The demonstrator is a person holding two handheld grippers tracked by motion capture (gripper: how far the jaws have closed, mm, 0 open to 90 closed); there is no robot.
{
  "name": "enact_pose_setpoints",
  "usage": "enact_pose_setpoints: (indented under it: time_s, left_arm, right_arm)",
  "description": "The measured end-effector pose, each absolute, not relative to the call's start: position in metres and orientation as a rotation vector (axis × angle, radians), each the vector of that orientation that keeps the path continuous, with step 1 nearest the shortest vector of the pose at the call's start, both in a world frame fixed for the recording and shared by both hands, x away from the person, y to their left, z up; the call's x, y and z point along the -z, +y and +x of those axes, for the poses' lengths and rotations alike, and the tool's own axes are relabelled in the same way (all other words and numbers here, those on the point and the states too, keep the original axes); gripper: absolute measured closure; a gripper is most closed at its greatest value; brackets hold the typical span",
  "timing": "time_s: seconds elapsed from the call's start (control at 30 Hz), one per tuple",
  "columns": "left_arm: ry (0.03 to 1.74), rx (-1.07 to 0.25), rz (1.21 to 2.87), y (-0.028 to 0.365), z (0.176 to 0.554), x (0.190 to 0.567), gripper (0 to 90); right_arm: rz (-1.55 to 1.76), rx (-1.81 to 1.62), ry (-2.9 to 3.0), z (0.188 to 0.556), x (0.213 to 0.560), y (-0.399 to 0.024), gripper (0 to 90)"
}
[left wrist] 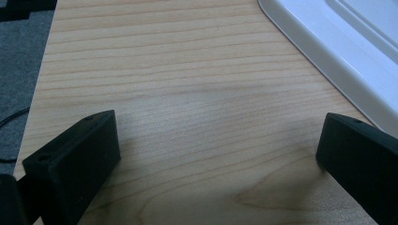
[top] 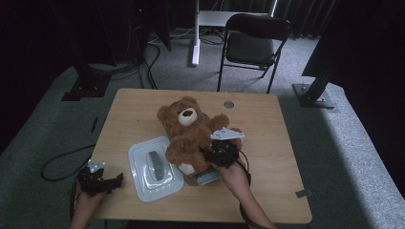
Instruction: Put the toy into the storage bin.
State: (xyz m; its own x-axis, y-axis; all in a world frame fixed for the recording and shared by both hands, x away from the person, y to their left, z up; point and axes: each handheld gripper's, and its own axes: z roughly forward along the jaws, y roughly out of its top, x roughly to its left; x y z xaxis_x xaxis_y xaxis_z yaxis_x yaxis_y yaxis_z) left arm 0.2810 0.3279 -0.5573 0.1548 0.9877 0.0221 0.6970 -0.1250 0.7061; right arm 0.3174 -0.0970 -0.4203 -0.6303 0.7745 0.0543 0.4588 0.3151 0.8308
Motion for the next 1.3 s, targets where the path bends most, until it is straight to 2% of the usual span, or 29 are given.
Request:
enact_pose_setpoints:
  time_s: [0.5,0.6,0.8,1.13,1.3]
  left_arm:
    - [1.6,-0.684,1.886,0.328,0.281,0.557,0.6]
    - [1.6,-0.684,1.886,0.328,0.281,0.557,0.6]
    - [1.598,-0.687,1.888,0.328,0.281,0.557,0.6]
    - [1.599,-0.685,1.889,0.328,0.281,0.557,0.6]
    - [1.6,-0.685,1.882,0.327,0.281,0.557,0.6]
  right_arm:
    - [1.13,-1.187,2.264,0.314,0.44,-0.112,61.8]
    - [1.138,-1.193,2.269,0.314,0.439,-0.112,55.2]
    - [1.104,-1.256,2.312,0.313,0.427,-0.11,29.5]
    - [1.101,-1.35,2.296,0.316,0.406,-0.115,24.2]
    - [1.107,-1.375,2.255,0.319,0.393,-0.113,17.2]
